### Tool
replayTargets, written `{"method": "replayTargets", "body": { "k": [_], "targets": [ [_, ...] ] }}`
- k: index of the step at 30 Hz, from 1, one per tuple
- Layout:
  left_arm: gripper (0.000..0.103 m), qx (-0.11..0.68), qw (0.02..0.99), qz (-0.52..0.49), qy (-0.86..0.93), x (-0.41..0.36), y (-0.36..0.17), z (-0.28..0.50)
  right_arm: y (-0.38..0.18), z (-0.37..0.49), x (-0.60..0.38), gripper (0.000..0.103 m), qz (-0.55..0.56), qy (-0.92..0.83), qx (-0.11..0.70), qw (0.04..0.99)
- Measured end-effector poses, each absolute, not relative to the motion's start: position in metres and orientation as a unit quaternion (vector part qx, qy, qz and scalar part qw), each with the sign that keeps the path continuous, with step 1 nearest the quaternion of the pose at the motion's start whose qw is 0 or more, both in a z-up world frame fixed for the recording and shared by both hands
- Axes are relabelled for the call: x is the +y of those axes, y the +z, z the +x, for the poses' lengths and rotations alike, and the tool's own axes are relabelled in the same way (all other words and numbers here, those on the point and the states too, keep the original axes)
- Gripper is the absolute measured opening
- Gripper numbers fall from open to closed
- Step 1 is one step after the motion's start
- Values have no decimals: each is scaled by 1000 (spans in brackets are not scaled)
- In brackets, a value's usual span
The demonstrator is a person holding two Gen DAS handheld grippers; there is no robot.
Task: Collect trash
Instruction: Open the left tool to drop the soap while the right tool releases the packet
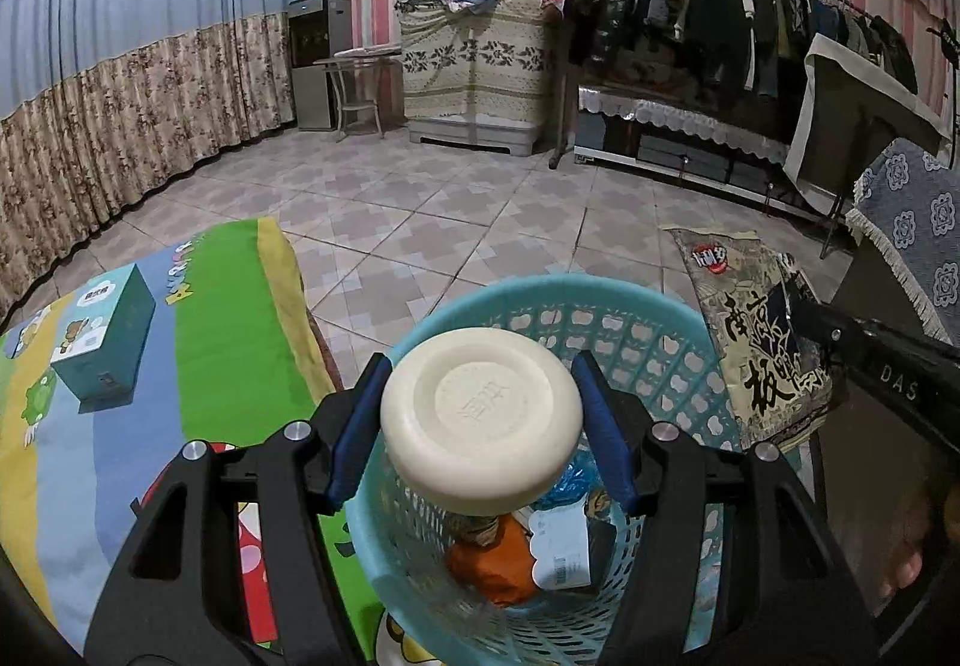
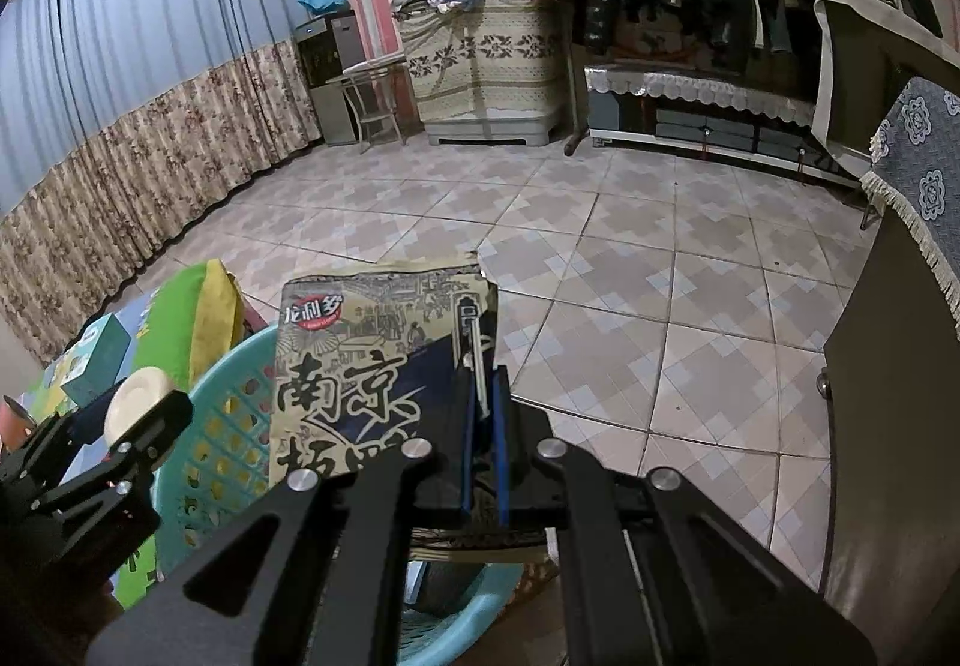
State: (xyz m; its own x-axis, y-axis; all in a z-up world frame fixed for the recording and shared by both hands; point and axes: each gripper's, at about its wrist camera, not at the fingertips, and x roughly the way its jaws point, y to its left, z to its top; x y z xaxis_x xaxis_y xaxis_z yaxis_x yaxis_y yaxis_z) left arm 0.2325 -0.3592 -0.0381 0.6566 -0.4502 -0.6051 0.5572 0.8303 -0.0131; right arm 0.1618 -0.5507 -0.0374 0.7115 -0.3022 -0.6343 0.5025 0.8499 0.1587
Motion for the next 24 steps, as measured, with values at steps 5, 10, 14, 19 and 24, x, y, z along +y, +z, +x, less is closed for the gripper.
{"method": "replayTargets", "body": {
  "k": [5, 10, 14, 19, 24],
  "targets": [
    [79, 297, 912, 87, -269, -357, -34, 231, -39, 164, -549, 6, 155, -220, 312, 911],
    [93, 284, 925, 80, -240, -338, -23, 230, -40, 166, -549, 6, 156, -219, 314, 911],
    [97, 280, 933, 61, -217, -315, -11, 231, -43, 172, -542, 9, 150, -211, 321, 911],
    [97, 277, 940, 43, -193, -287, 0, 230, -54, 193, -521, 12, 138, -181, 352, 908],
    [97, 266, 950, 46, -161, -257, 10, 223, -62, 201, -511, 69, 142, -168, 362, 906]
  ]
}}
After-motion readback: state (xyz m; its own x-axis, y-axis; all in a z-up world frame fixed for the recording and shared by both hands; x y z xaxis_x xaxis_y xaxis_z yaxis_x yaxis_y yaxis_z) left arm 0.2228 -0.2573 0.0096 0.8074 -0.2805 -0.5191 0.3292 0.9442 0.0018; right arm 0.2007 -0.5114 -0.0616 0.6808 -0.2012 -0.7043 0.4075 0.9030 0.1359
